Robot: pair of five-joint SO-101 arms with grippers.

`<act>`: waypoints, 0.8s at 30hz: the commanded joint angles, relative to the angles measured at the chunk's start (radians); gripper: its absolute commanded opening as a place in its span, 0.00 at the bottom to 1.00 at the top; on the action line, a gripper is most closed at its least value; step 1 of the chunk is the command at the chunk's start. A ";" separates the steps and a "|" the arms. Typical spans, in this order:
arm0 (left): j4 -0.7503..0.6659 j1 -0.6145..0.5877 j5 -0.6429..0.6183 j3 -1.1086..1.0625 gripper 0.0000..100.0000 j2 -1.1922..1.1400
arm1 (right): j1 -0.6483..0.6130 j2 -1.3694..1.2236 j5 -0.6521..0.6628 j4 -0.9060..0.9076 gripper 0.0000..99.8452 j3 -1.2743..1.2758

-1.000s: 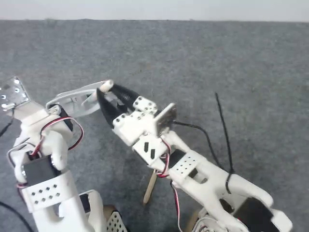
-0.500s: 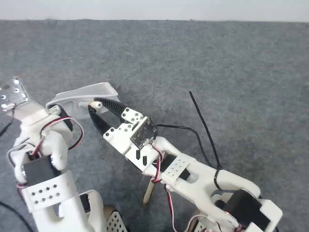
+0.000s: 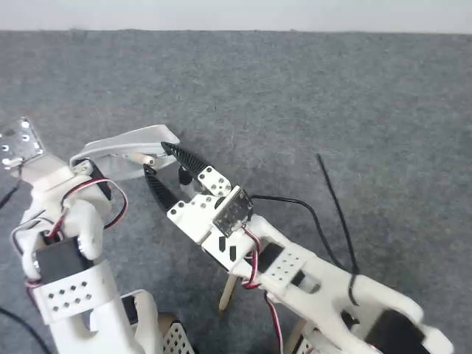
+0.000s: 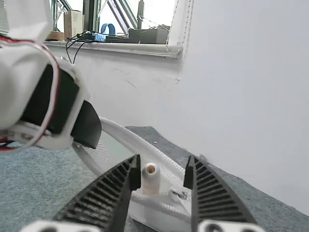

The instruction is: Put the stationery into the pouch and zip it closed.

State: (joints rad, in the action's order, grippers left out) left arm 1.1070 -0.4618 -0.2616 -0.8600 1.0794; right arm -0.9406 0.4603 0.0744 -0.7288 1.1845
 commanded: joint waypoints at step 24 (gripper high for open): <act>-0.049 -0.002 -0.015 0.010 0.01 0.008 | 0.035 -0.136 -0.166 0.460 0.01 -0.301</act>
State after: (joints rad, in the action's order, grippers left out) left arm 1.0948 -0.4664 -0.2631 -0.8600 1.0779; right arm -0.9375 0.3253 -0.0836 -0.3314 0.9421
